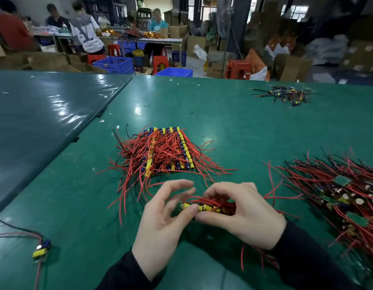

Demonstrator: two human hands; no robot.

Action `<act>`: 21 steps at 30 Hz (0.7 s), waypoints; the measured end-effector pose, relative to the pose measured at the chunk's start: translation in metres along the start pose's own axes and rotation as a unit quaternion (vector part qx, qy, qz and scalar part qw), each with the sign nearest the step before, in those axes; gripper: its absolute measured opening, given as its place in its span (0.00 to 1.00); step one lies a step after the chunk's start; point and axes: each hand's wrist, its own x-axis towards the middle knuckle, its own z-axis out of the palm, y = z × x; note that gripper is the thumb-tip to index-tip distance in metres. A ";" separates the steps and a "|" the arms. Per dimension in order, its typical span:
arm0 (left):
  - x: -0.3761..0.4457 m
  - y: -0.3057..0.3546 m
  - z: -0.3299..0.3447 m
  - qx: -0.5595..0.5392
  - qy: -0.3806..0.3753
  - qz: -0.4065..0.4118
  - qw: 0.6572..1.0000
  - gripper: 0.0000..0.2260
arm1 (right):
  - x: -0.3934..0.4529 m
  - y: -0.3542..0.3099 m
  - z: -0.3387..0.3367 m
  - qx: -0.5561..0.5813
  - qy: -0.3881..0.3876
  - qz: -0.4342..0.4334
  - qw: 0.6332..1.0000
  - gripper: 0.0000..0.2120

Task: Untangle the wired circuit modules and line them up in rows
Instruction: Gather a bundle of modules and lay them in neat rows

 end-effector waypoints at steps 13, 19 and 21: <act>0.000 0.004 -0.010 0.077 -0.068 -0.067 0.992 0.09 | -0.009 0.003 -0.006 -0.019 -0.024 0.021 0.999 0.07; 0.001 0.009 -0.009 0.068 -0.113 -0.041 0.990 0.07 | -0.008 -0.001 -0.007 0.026 -0.041 0.006 0.999 0.10; 0.003 0.010 -0.012 0.058 -0.133 -0.045 0.988 0.08 | -0.008 0.000 -0.010 0.050 -0.055 0.000 0.997 0.09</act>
